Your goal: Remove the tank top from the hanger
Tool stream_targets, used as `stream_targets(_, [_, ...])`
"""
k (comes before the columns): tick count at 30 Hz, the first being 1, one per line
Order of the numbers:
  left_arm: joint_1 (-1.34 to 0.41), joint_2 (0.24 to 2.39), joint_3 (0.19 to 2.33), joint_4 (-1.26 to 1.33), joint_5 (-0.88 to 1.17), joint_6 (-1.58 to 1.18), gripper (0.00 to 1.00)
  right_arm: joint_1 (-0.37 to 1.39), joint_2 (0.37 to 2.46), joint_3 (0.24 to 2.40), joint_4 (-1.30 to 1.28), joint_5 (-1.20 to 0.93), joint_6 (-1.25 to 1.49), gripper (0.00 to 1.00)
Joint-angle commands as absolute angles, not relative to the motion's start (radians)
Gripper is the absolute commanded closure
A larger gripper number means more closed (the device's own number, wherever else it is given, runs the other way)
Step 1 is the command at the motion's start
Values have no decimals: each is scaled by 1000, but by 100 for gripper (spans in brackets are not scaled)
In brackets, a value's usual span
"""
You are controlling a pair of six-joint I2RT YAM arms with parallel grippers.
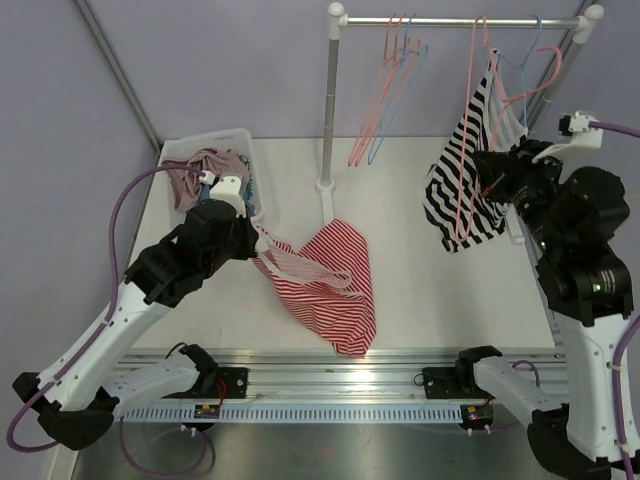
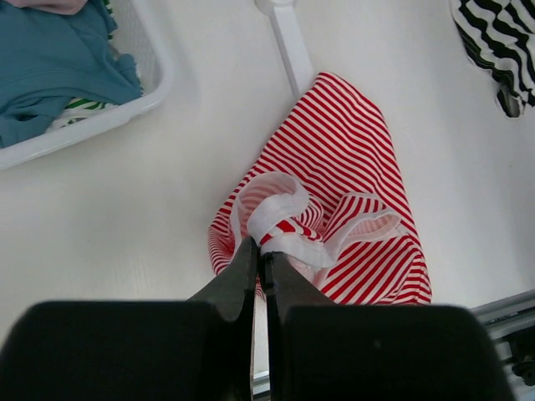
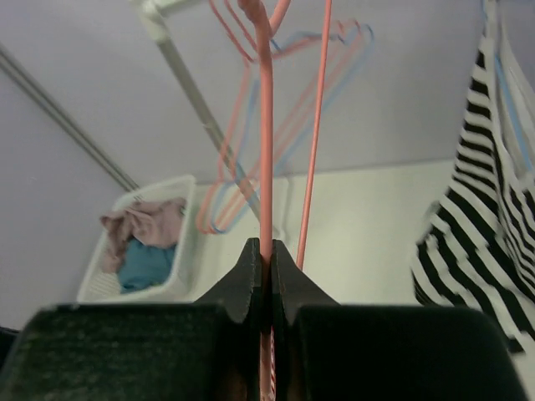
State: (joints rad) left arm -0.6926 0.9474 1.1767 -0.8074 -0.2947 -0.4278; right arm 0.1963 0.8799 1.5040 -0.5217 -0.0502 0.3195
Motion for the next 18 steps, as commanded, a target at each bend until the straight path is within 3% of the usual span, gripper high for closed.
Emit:
stream_targets(1, [-692, 946, 1259, -867, -380, -397, 94, 201, 1012, 1620, -908, 64, 215, 100])
stream_targets(2, [-692, 943, 1267, -874, -371, -388, 88, 201, 1034, 1678, -929, 84, 206, 100])
stream_targets(3, [-692, 943, 1272, -882, -367, -376, 70, 201, 1075, 1707, -946, 95, 198, 100])
stream_targets(6, [-692, 933, 1278, -899, -350, -354, 32, 201, 1164, 1807, -963, 126, 176, 100])
stream_targets(7, [-692, 930, 1278, -905, -354, -353, 26, 201, 1190, 1833, -963, 127, 166, 100])
stream_targets(9, [-693, 905, 1264, -911, -357, -345, 17, 202, 1271, 1917, -971, 127, 158, 100])
stream_targets(18, [-692, 743, 1117, -841, -374, -291, 1, 176, 1601, 2276, -977, 32, 123, 100])
